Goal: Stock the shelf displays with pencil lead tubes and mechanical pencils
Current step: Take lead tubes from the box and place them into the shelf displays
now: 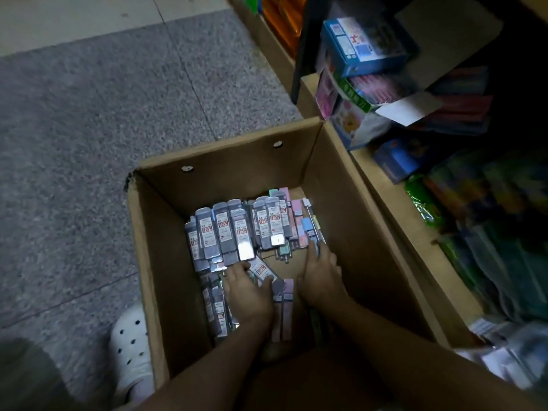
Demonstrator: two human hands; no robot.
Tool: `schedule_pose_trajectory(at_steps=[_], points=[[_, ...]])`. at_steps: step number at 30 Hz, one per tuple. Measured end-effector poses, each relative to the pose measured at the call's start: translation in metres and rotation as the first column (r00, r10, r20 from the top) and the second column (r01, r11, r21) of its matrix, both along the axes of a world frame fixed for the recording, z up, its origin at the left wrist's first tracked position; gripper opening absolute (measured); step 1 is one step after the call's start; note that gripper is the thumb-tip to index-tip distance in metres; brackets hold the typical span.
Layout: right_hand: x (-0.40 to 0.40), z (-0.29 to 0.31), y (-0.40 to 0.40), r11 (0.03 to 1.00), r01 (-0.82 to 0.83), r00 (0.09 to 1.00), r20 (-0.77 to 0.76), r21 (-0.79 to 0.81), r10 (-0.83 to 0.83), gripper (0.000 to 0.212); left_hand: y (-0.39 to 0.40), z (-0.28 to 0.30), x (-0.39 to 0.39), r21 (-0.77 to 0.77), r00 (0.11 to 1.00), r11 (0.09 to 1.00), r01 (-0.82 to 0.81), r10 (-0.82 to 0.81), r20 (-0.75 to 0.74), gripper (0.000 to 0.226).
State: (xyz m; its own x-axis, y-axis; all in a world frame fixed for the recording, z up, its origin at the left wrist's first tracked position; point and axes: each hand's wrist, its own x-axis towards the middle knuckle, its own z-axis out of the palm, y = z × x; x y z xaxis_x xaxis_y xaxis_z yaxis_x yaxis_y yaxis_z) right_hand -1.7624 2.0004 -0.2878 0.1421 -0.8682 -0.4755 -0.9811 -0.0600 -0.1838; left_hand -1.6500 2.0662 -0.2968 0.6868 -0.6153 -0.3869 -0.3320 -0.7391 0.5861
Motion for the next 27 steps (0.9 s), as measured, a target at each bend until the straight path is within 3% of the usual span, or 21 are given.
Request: schedule_pose_trajectory(at_steps=[8, 17, 22, 27], points=[[0.004, 0.004, -0.013, 0.972, 0.235, 0.955, 0.182, 0.01, -0.233, 0.04, -0.014, 0.0, -0.021, -0.001, 0.928, 0.951, -0.31, 0.303, -0.216, 0.054], [0.005, -0.009, -0.017, 0.887, 0.455, 0.824, 0.34, 0.082, -0.454, 0.03, -0.017, -0.009, -0.028, -0.02, 0.965, 0.984, -0.18, 0.172, -0.197, 0.055], [0.008, -0.013, -0.023, 0.835, 0.529, 0.735, 0.411, 0.149, -0.539, 0.047, -0.025, -0.009, -0.029, -0.029, 0.959, 0.981, -0.19, 0.179, -0.221, 0.048], [0.009, -0.015, -0.026, 0.838, 0.516, 0.723, 0.434, 0.178, -0.538, 0.072, -0.017, 0.002, -0.022, -0.128, 0.981, 0.985, -0.116, 0.093, -0.17, 0.02]])
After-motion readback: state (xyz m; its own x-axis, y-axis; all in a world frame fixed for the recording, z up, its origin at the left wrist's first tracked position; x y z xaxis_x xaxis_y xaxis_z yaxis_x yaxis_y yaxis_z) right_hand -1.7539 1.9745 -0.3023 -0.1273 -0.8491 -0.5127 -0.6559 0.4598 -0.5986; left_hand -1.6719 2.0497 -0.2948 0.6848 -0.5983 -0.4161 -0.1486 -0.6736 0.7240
